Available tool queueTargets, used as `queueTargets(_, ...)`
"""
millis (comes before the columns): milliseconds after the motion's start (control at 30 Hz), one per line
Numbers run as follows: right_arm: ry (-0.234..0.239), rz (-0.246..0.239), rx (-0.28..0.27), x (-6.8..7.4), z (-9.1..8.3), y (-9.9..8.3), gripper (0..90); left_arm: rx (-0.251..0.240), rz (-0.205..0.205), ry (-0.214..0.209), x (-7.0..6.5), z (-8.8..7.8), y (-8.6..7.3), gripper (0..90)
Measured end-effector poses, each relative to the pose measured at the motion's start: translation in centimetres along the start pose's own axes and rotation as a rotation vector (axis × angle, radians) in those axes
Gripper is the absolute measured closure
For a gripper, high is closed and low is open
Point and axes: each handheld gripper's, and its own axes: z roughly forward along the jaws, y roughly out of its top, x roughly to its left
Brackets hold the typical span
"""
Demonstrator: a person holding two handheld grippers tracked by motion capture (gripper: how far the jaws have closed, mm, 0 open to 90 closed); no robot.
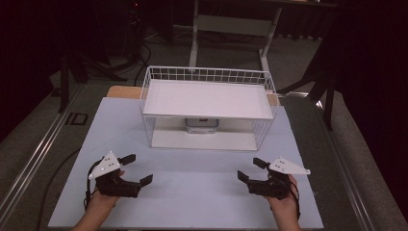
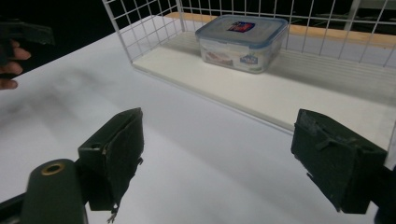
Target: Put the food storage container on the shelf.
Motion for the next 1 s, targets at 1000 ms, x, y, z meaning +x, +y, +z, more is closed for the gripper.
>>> queueTargets(1000,0.049,-0.031,0.037,-2.8,-0.9,-3.9,16.2,0.028,0.034,0.008,-0.6,0.2,-2.2,2.3)
